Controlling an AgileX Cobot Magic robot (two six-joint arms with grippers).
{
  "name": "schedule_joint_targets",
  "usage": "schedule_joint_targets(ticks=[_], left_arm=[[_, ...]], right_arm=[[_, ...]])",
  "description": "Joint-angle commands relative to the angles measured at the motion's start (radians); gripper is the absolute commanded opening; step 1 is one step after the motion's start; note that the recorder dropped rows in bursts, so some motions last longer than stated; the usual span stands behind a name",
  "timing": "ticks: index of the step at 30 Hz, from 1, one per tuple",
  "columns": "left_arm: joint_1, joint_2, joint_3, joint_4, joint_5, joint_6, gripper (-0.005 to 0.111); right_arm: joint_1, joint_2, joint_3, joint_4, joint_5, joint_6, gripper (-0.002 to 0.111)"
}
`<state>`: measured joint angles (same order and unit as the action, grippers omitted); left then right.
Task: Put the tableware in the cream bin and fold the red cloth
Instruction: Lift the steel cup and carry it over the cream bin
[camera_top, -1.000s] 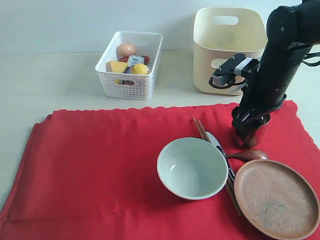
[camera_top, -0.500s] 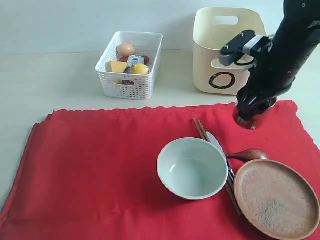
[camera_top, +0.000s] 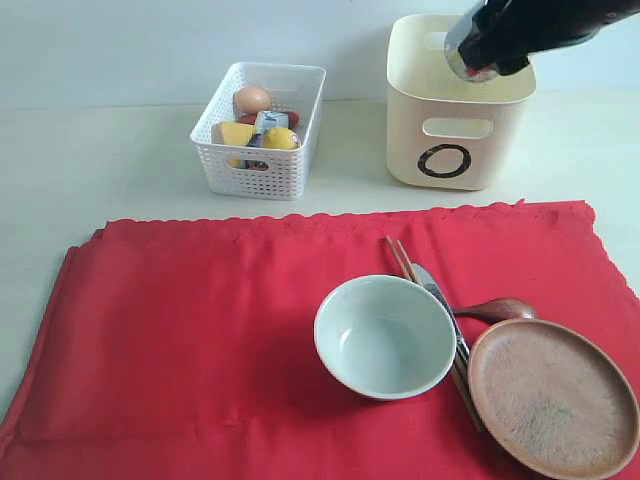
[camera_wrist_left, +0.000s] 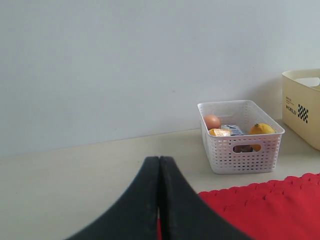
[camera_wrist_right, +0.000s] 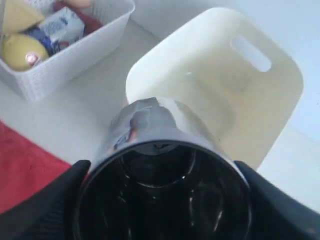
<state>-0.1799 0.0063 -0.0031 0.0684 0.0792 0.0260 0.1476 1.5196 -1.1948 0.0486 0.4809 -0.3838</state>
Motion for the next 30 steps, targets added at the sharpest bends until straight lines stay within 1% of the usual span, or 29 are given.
schedule_joint_targets(ticks=[1,5,9,13,20,30], left_arm=[[-0.008,-0.006,0.003,0.000,0.001,-0.002,0.000],[-0.008,-0.006,0.003,0.000,0.001,-0.002,0.000],[-0.008,-0.006,0.003,0.000,0.001,0.000,0.000],[-0.008,-0.006,0.003,0.000,0.001,0.000,0.000],[-0.008,-0.006,0.003,0.000,0.001,-0.002,0.000],[-0.008,-0.006,0.003,0.000,0.001,0.000,0.000]], right_arm=[[-0.005,0.018,0.001,-0.001,-0.163,0.055,0.000],[-0.005,0.083,0.001,-0.001,-0.269,0.055,0.000],[-0.005,0.131,0.001,-0.001,-0.338,0.055,0.000],[-0.027,0.180,0.001,0.002,-0.399,0.064,0.000],[-0.090,0.267,0.001,0.002,-0.416,0.150,0.000],[-0.092,0.334,0.001,0.002,-0.466,0.171,0.000]])
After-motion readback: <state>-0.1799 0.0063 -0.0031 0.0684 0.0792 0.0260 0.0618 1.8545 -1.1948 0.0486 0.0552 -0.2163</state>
